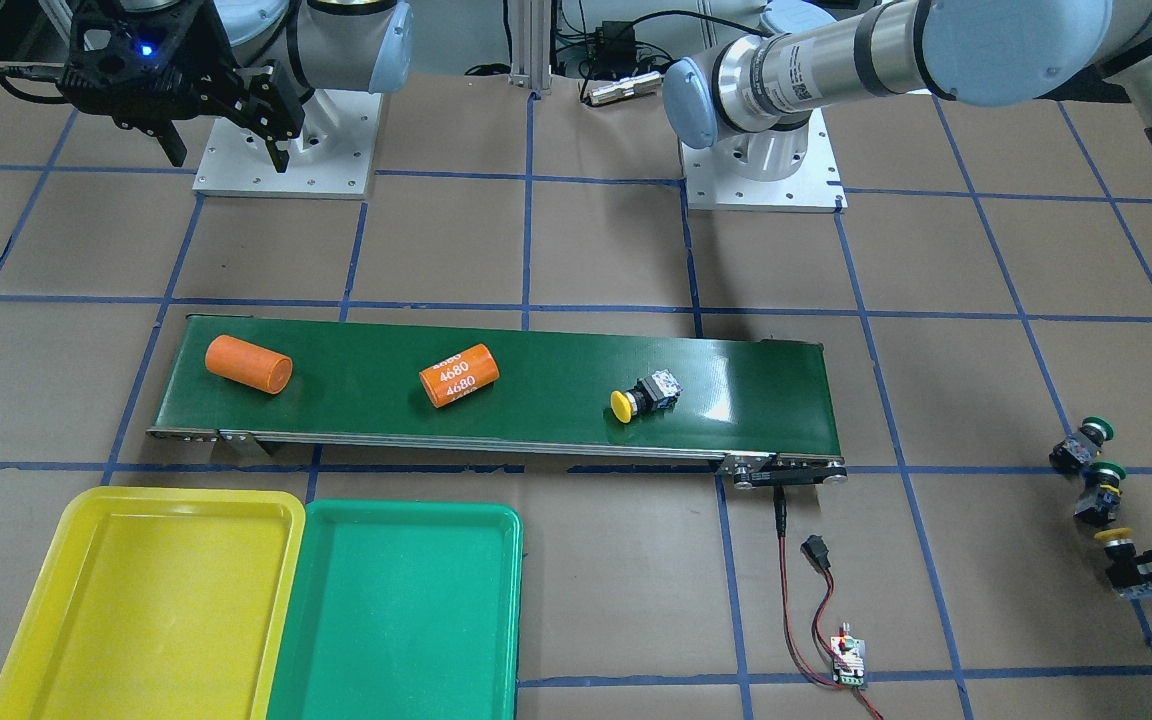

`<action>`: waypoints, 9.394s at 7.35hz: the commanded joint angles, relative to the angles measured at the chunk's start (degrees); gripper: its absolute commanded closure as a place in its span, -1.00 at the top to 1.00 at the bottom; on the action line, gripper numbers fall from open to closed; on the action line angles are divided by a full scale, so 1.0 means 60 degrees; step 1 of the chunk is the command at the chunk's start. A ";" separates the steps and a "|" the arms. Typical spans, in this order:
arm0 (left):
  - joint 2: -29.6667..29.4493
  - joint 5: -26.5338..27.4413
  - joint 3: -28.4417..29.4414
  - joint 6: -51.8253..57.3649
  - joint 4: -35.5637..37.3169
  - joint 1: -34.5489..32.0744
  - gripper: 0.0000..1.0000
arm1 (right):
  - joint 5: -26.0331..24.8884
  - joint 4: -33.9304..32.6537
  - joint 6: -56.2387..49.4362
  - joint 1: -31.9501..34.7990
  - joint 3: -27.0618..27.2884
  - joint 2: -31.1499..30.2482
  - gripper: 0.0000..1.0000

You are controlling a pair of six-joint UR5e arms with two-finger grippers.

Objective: Sort buttons by color to trays

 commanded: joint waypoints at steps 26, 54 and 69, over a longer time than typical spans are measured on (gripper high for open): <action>0.0401 0.0063 -0.2081 0.5286 0.2973 0.1090 1.00 | -0.0028 0.0107 0.2512 0.0079 0.0177 -0.0126 1.00; -0.0142 0.0034 -0.1274 0.5697 0.0396 0.1076 -1.00 | -0.0263 -0.5313 1.2283 0.3171 0.0587 0.5485 -0.99; 0.4383 -0.0479 -0.6460 -0.4545 0.1817 -0.4168 0.99 | -0.1127 -0.6543 0.7244 -0.0741 -0.1201 0.6671 1.00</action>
